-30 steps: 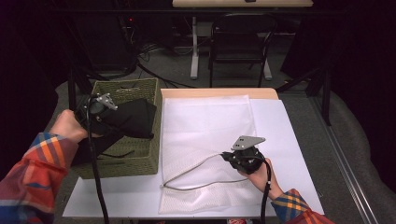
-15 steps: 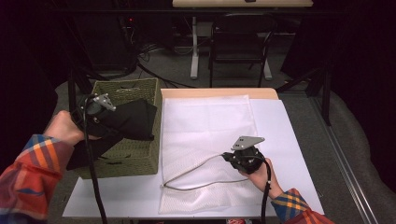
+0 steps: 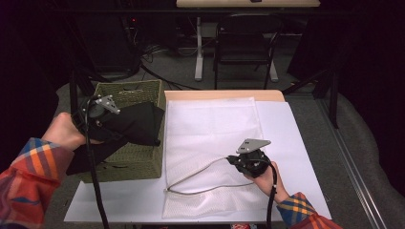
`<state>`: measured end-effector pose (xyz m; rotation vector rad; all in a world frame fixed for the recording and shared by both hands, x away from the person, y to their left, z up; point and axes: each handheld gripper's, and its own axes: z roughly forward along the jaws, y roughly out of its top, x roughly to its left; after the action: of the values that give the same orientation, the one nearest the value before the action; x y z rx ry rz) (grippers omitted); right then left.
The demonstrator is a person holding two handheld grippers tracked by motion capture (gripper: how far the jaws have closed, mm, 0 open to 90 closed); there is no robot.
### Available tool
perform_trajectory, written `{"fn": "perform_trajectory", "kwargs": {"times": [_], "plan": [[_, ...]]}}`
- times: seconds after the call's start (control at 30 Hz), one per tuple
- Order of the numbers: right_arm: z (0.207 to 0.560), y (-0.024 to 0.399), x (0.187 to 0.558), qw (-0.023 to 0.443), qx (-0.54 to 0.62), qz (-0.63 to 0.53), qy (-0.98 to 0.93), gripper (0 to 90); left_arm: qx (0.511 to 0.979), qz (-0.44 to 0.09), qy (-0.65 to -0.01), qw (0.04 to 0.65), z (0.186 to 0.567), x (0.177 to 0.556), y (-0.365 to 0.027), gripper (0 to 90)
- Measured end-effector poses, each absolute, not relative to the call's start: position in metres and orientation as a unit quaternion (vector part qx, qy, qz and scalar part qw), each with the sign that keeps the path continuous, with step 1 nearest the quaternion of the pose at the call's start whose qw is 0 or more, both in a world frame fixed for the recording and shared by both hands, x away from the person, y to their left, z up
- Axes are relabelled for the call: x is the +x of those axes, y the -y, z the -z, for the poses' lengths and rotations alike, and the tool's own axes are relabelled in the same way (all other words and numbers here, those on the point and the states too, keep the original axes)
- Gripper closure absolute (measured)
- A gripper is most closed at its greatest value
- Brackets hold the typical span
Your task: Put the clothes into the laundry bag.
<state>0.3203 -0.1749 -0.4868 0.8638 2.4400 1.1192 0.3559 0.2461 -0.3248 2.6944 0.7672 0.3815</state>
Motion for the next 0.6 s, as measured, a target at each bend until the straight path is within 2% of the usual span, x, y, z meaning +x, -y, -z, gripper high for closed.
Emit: {"fn": "perform_trajectory", "kwargs": {"times": [0.4, 0.6], "plan": [[0.488, 0.176, 0.321, 0.158, 0.305, -0.393, -0.853, 88.4, 0.948, -0.115, -0.244, 0.169, 0.319, 0.349, -0.230, 62.4], [0.486, 0.174, 0.319, 0.161, 0.304, -0.392, -0.853, 88.4, 0.949, -0.080, -0.242, 0.187, 0.320, 0.342, -0.222, 62.3]]}}
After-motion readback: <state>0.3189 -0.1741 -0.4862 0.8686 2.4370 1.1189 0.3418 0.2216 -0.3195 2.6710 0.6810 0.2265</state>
